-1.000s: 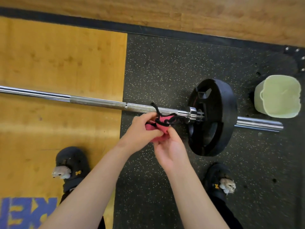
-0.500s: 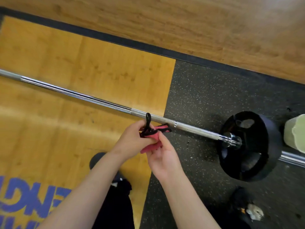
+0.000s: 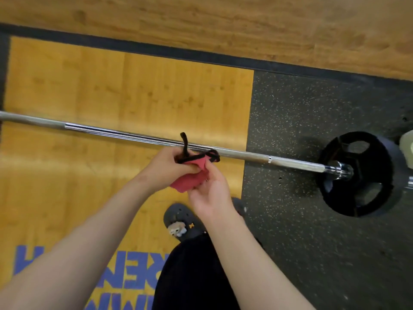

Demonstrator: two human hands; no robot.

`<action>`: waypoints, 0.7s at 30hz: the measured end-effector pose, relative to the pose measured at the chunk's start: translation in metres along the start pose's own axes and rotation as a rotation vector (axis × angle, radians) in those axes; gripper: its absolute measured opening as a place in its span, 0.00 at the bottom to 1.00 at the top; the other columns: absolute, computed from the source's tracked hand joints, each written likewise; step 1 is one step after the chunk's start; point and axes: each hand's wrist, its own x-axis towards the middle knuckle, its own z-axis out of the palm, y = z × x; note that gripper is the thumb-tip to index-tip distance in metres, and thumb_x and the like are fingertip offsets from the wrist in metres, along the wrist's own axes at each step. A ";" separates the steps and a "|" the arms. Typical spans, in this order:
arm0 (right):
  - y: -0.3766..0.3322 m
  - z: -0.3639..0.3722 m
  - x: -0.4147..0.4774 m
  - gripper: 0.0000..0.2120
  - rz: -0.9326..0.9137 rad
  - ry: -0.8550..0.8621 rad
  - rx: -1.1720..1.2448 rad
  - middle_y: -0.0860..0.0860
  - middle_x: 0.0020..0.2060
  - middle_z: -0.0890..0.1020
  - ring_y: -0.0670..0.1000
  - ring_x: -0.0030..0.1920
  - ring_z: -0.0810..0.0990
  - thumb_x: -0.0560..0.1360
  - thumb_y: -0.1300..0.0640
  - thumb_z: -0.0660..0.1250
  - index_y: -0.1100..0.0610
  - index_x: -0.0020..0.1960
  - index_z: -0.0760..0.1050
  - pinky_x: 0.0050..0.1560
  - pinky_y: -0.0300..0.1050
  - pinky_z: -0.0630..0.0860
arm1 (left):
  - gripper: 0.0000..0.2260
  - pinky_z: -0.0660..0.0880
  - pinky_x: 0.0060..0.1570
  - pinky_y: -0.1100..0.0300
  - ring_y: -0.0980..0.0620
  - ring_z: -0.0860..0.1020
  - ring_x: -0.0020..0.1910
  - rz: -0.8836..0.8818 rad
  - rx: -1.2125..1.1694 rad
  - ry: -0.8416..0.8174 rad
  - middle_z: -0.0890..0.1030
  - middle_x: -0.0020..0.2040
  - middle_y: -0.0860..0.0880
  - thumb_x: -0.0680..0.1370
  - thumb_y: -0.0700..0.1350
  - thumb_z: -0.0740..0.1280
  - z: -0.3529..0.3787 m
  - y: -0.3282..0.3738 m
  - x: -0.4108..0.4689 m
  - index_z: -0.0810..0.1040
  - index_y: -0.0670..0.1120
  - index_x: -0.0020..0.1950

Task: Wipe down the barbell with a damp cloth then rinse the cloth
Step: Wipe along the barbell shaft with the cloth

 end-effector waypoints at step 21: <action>0.050 0.039 0.076 0.11 -0.187 0.148 0.198 0.59 0.49 0.81 0.56 0.48 0.80 0.81 0.59 0.60 0.64 0.58 0.75 0.54 0.49 0.76 | 0.15 0.75 0.54 0.55 0.48 0.80 0.51 0.090 0.080 -0.254 0.82 0.51 0.48 0.71 0.39 0.69 -0.064 -0.063 0.049 0.75 0.53 0.55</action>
